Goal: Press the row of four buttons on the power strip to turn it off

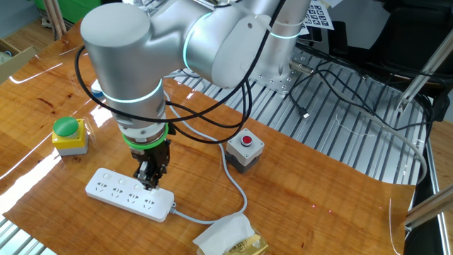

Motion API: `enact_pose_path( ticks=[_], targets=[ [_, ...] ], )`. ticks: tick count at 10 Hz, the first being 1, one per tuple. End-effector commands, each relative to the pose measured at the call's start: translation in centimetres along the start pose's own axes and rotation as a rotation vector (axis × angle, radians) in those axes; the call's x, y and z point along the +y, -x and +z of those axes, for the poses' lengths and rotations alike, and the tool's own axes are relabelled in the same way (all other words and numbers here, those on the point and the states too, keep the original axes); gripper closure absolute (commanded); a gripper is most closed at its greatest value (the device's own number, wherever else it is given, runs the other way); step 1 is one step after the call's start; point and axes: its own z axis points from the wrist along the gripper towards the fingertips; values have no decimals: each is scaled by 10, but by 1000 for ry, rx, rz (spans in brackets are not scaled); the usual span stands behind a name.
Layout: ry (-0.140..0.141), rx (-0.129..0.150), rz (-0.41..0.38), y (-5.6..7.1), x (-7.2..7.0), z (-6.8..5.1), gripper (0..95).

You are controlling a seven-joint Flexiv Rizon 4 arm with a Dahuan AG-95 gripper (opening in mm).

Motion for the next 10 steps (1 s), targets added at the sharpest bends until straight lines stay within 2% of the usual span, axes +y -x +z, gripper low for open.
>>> enact_pose_path(
  ticks=[1,4,5,10],
  targets=[
    [2,1,3,1,2,0,570],
    [5,2,10,0,5,0,570],
    [6,3,9,0,5,0,380],
    [15,1,15,0,5,7,380]
  ],
)
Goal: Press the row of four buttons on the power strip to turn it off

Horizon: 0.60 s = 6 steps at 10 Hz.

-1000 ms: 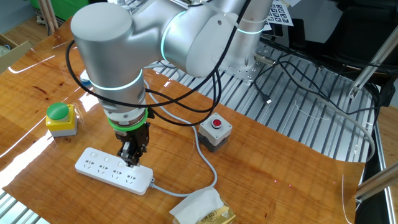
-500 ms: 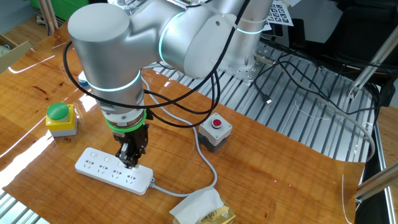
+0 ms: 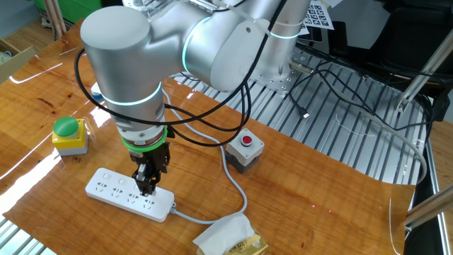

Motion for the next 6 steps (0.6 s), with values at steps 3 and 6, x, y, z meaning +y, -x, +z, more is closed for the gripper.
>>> enact_pose_path(
  ticks=[3,6],
  targets=[
    [0,-6,-5,-1,-2,5,380],
    [-4,-7,2,-1,-4,4,380]
  ],
)
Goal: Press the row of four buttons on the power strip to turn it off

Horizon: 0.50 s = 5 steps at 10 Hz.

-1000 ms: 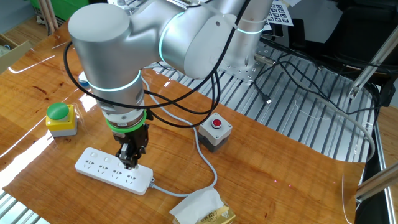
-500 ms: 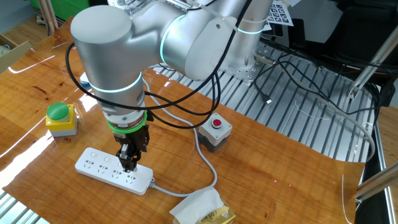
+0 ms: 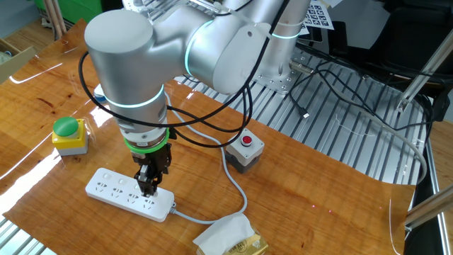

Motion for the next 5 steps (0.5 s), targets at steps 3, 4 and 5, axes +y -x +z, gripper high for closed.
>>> enact_pose_path(
  ticks=[3,4,5],
  targets=[
    [-4,-4,0,0,-3,0,380],
    [-5,-6,-2,1,-3,0,380],
    [-5,-8,1,1,-4,0,380]
  ],
)
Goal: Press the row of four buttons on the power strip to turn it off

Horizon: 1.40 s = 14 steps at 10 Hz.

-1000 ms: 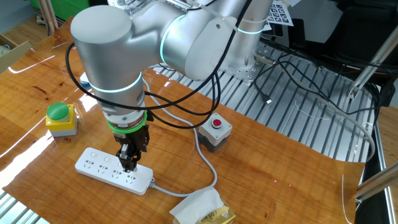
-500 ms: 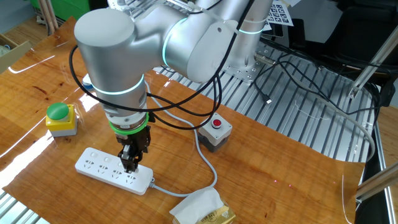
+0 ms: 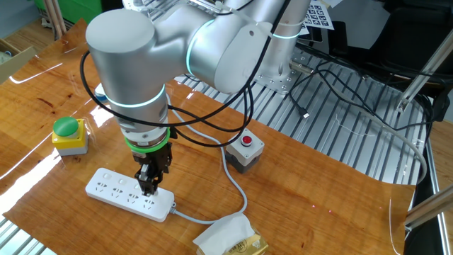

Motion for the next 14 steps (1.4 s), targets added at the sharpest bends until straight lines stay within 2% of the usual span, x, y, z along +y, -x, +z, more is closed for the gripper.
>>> enact_pose_path(
  ticks=[1,7,10,11,12,13,14],
  targets=[
    [-1,-3,7,0,-1,-1,380],
    [1,0,-1,2,-6,0,380],
    [23,14,10,3,-6,9,380],
    [40,21,19,3,-6,11,380],
    [42,17,19,3,-6,11,380],
    [42,29,25,3,-6,8,380],
    [24,40,19,2,-7,-2,380]
  ],
)
